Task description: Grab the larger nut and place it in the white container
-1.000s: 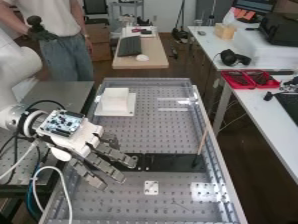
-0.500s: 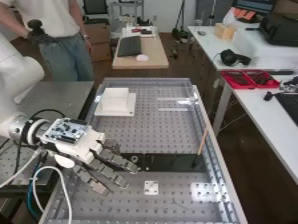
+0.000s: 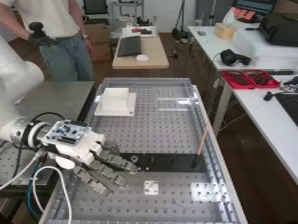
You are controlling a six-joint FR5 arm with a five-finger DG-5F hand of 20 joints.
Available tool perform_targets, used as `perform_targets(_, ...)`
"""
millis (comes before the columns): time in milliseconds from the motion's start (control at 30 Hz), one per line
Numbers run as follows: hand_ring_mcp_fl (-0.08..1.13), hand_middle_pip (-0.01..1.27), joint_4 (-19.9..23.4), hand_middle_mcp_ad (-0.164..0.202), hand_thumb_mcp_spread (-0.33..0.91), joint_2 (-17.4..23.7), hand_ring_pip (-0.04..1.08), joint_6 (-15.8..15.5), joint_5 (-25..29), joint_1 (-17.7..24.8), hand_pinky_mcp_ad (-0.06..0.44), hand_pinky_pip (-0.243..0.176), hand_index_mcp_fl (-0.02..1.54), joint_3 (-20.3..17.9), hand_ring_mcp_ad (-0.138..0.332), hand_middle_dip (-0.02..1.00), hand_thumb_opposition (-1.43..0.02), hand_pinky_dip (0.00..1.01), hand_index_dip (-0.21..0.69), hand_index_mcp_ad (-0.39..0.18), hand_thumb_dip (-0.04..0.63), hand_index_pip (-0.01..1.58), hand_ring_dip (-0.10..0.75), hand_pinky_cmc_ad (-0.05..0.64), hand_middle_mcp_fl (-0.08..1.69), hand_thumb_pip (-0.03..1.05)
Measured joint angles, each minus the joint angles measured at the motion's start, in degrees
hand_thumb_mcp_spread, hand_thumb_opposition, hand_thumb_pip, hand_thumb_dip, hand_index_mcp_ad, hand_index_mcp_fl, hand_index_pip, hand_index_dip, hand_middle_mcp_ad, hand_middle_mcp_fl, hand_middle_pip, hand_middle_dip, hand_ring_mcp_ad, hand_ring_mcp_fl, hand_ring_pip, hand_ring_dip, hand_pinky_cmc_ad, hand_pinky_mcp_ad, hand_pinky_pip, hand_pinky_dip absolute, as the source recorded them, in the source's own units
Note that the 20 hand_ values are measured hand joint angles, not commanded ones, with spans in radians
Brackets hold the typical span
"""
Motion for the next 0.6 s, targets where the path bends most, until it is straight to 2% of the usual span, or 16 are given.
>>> perform_targets(167, 0.00, 0.13, 0.34, 0.075, 0.34, -0.76, 0.18, -0.20, -0.73, -0.23, 0.309, -0.105, 0.00, 0.58, 0.185, 0.20, -0.88, 0.62, 0.126, -0.152, 0.175, 1.56, 0.120, 0.379, 0.01, 0.72)
perform_targets(200, 0.00, 0.13, 0.43, 0.075, 0.34, -0.84, 0.18, -0.21, -0.79, -0.24, 0.312, -0.105, 0.00, 0.62, 0.178, 0.20, -0.88, 0.62, 0.126, -0.152, 0.171, 1.56, 0.120, 0.384, 0.01, 0.72)
perform_targets(267, 0.00, 0.13, 0.85, 0.075, 0.34, -1.14, 0.18, -0.21, -1.11, -0.30, 0.314, -0.105, 0.00, 0.84, 0.176, 0.20, -0.88, 0.62, 0.126, -0.152, 0.171, 1.56, 0.120, 0.349, 0.01, 0.72)
perform_targets(600, 0.00, 0.13, 0.78, 0.075, 0.35, -1.75, 0.19, -0.18, -2.14, -0.52, 0.304, -0.105, 0.04, 1.31, 0.176, 0.20, -0.87, 0.62, 0.126, -0.150, 0.183, 1.56, 0.108, 0.346, 0.01, 0.73)
